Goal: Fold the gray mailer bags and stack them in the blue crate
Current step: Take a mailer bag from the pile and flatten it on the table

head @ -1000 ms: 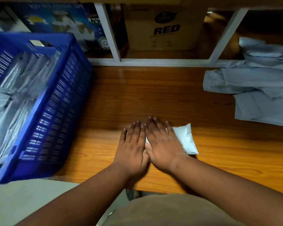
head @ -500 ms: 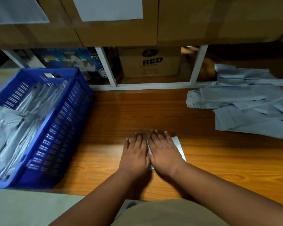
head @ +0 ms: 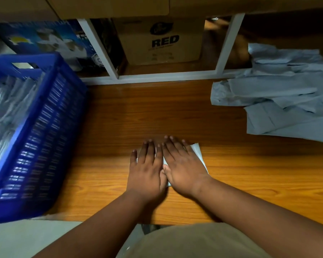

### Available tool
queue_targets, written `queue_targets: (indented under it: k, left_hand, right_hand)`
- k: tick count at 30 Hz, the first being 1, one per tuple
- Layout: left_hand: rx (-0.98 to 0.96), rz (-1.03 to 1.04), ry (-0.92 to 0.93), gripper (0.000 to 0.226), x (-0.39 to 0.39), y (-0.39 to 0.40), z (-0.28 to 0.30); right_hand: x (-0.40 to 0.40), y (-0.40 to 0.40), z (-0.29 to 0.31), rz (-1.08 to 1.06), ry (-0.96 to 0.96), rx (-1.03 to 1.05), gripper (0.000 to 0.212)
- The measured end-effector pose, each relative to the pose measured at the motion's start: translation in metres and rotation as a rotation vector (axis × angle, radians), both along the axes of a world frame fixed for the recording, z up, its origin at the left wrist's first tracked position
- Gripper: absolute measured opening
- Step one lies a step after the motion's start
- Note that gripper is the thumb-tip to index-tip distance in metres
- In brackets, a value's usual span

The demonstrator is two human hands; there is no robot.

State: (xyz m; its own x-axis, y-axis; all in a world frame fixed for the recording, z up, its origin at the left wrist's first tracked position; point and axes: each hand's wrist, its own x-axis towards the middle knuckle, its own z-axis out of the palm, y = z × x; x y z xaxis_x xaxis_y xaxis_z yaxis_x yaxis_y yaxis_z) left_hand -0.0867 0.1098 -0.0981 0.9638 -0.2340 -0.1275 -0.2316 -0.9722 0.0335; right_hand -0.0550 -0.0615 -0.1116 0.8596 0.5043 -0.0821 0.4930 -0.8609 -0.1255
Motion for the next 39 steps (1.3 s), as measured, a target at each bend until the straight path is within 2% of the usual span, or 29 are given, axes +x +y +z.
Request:
queue_targets:
  k: [11, 16, 25, 29, 32, 34, 37, 39]
  left_hand:
    - [-0.006, -0.004, 0.01, 0.08, -0.001, 0.001, 0.001]
    - [0.062, 0.018, 0.084, 0.084, 0.002, -0.003, 0.001]
    - [0.048, -0.007, 0.008, 0.084, 0.001, 0.001, -0.008]
    - [0.014, -0.001, 0.057, 0.093, 0.005, 0.01, -0.006]
    - [0.034, 0.027, 0.116, 0.104, 0.016, 0.016, 0.019]
    - [0.054, 0.062, 0.116, 0.094, 0.024, 0.013, 0.04]
    - [0.011, 0.209, 0.249, 0.097, 0.031, 0.01, 0.061]
    - [-0.042, 0.254, 0.347, 0.098, 0.034, 0.011, 0.07]
  right_hand:
    - [0.004, -0.004, 0.0, 0.012, 0.044, -0.005, 0.076]
    - [0.003, -0.03, 0.0, 0.016, 0.091, -0.013, 0.078]
    - [0.002, -0.043, 0.003, 0.015, 0.109, -0.013, 0.08]
    - [0.006, -0.053, 0.008, 0.002, 0.135, -0.048, 0.084]
    - [0.011, -0.059, 0.01, -0.024, 0.157, -0.064, 0.087]
    - [0.014, -0.061, 0.014, -0.016, 0.176, -0.091, 0.088]
    - [0.02, -0.057, 0.025, -0.004, 0.21, -0.103, 0.091]
    - [0.028, -0.05, 0.04, 0.04, 0.223, -0.082, 0.084]
